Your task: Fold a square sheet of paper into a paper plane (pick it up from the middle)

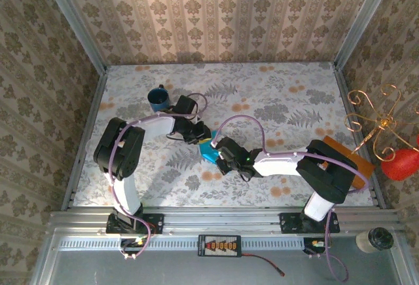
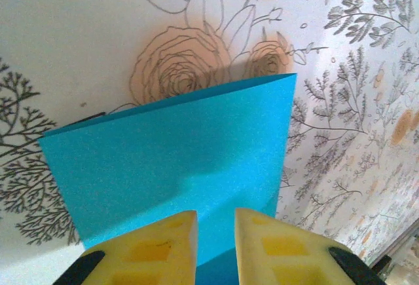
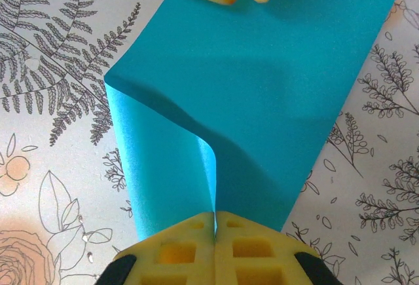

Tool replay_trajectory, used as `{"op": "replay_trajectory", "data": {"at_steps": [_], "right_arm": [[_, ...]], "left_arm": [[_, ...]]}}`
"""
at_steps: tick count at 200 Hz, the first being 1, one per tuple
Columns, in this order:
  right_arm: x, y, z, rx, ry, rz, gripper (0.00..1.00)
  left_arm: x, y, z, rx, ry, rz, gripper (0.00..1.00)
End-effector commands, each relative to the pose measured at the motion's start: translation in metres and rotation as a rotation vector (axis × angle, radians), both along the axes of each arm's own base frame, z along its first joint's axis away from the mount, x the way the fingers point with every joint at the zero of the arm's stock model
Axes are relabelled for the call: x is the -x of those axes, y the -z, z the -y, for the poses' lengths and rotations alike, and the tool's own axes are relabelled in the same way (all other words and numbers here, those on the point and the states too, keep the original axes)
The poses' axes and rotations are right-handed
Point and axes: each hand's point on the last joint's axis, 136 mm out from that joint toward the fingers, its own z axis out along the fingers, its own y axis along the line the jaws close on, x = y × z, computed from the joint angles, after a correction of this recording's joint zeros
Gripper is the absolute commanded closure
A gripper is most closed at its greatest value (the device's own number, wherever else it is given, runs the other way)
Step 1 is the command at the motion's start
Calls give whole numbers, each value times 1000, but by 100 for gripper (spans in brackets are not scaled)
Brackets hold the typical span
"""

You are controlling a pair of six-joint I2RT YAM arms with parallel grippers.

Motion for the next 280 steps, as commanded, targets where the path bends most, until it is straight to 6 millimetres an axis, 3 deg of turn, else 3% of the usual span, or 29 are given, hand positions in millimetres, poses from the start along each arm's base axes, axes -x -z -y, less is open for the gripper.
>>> {"op": "replay_trajectory", "data": {"at_steps": [1, 90, 280], "right_arm": [[2, 5, 5, 7, 28, -40, 100], [1, 7, 9, 29, 59, -61, 100], [-2, 16, 11, 70, 74, -76, 100]], "left_arm": [[6, 11, -1, -28, 20, -35, 79], [16, 31, 2, -68, 54, -77, 82], [20, 34, 2, -71, 69, -84, 83]]}}
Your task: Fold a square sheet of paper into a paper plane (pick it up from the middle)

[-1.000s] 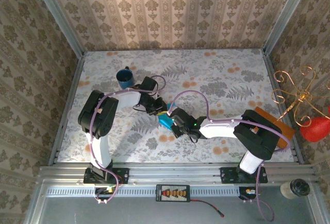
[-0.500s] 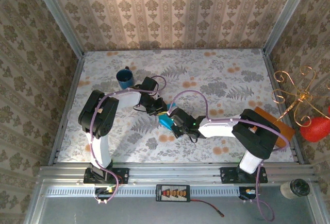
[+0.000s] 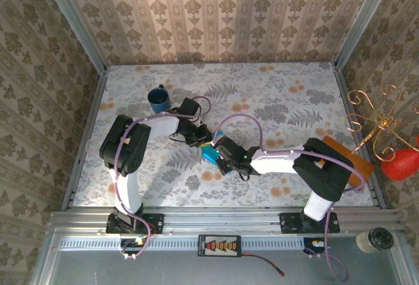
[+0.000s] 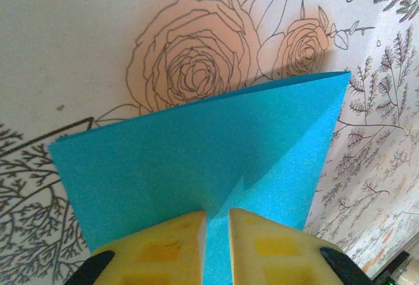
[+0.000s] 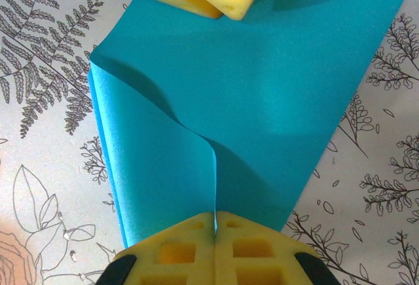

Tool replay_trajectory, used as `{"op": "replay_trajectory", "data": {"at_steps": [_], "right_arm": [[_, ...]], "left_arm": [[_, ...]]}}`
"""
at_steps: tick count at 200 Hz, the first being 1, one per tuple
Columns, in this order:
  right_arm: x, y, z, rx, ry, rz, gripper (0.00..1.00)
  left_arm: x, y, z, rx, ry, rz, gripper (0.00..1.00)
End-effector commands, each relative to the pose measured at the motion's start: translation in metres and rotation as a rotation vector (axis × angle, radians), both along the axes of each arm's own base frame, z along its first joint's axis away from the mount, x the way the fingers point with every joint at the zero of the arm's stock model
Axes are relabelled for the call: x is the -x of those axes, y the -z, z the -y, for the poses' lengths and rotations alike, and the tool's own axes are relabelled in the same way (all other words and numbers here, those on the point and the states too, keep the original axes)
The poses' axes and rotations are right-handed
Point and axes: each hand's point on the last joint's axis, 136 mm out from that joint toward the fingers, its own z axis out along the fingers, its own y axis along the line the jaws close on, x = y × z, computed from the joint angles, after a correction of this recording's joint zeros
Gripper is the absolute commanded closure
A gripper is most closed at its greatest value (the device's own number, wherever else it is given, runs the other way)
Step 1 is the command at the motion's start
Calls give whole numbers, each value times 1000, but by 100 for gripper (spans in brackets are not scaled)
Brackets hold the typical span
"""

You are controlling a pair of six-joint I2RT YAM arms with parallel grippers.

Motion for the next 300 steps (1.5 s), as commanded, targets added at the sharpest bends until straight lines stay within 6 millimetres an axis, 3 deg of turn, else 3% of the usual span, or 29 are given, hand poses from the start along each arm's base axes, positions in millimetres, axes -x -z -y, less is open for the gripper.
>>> {"op": "replay_trajectory", "data": {"at_steps": [1, 72, 101, 136, 158, 181, 223, 300], "right_arm": [[-3, 6, 6, 32, 30, -13, 100], [5, 21, 12, 71, 26, -61, 100], [8, 24, 14, 77, 30, -81, 100], [7, 19, 7, 62, 41, -118, 100], [3, 17, -1, 56, 57, -145, 100], [2, 16, -8, 45, 73, -176, 100], [0, 18, -13, 33, 113, -213, 100], [-2, 23, -11, 28, 128, -232, 100]], "left_arm": [[13, 15, -4, -44, 29, -47, 83], [11, 10, -4, -41, 27, -38, 83], [-3, -14, -5, -17, -1, 19, 82], [-26, -49, -34, -1, -128, 109, 80], [-31, -52, -62, 13, -215, 117, 79], [-23, -52, -73, 44, -258, 109, 78], [-9, -68, -62, 198, -342, 175, 77], [31, -46, -23, 248, -319, 100, 89]]}}
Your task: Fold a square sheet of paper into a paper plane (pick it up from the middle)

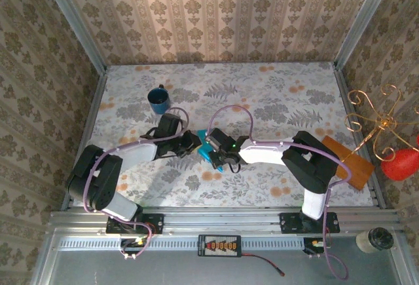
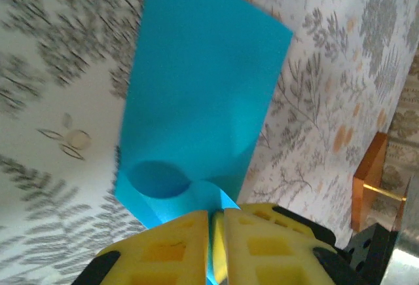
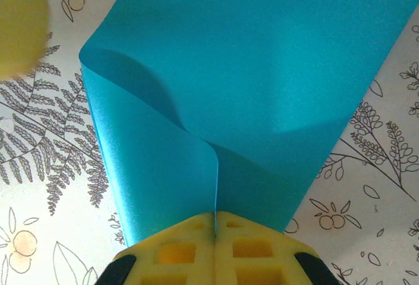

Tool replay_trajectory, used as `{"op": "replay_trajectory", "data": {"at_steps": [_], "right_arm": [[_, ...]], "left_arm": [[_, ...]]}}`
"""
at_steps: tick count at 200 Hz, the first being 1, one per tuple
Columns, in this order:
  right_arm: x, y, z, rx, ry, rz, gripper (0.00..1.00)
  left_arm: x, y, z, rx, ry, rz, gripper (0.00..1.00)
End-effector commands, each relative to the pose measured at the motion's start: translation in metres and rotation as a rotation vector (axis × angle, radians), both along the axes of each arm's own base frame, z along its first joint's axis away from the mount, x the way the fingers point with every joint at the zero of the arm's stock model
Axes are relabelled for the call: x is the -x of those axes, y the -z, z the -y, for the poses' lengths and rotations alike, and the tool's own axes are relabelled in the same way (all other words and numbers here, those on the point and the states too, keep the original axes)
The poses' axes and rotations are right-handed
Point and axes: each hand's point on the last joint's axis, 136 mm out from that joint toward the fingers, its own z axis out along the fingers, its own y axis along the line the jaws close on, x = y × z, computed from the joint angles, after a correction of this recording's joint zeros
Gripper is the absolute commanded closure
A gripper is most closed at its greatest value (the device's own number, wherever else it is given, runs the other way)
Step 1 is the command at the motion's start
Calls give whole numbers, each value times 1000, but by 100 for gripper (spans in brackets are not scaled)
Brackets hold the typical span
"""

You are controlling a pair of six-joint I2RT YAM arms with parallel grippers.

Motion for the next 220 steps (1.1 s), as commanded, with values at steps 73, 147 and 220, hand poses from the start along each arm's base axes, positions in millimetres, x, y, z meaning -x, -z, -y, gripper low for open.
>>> {"op": "replay_trajectory", "data": {"at_steps": [73, 147, 220], "right_arm": [[12, 25, 13, 59, 15, -87, 100], [12, 26, 15, 59, 21, -92, 100], [13, 27, 18, 64, 26, -92, 100]], "left_arm": [[13, 15, 18, 29, -7, -42, 95], [15, 25, 26, 12, 11, -62, 96], [20, 36, 21, -16, 12, -83, 96]]}}
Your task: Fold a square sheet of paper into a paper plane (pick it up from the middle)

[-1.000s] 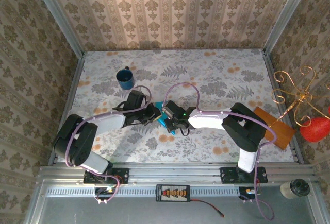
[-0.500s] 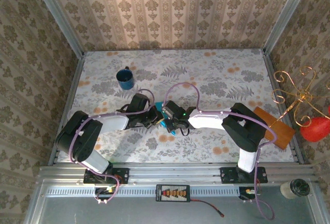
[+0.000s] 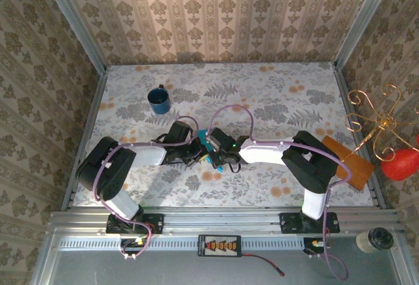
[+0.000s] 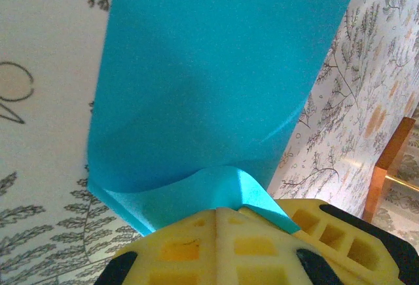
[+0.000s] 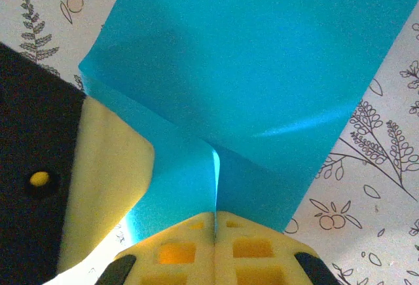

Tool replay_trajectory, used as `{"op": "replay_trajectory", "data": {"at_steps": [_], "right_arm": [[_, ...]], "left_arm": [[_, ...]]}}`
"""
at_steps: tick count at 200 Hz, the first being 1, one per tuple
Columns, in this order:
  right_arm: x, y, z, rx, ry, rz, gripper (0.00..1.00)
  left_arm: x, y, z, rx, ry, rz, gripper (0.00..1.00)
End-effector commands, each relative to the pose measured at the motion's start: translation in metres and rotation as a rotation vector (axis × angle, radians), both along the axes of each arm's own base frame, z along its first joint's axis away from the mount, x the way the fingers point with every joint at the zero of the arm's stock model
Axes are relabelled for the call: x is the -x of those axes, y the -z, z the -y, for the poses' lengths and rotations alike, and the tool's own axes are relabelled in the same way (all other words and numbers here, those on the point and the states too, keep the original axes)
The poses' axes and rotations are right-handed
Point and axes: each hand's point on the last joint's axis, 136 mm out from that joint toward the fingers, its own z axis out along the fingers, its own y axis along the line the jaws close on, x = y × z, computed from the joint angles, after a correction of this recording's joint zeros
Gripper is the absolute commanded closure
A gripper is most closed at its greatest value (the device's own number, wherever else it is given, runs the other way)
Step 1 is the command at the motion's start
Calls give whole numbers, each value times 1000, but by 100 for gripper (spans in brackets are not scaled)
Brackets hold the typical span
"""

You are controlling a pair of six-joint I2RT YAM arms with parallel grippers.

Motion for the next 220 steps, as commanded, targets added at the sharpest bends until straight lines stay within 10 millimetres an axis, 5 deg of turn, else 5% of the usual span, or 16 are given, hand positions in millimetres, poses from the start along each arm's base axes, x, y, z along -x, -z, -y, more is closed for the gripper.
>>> {"op": "replay_trajectory", "data": {"at_steps": [1, 220], "right_arm": [[14, 27, 17, 69, 20, -88, 100], [13, 27, 18, 59, 25, -94, 100]], "left_arm": [[-1, 2, -1, -12, -11, 2, 96], [8, 24, -11, -95, -2, -65, 96]]}}
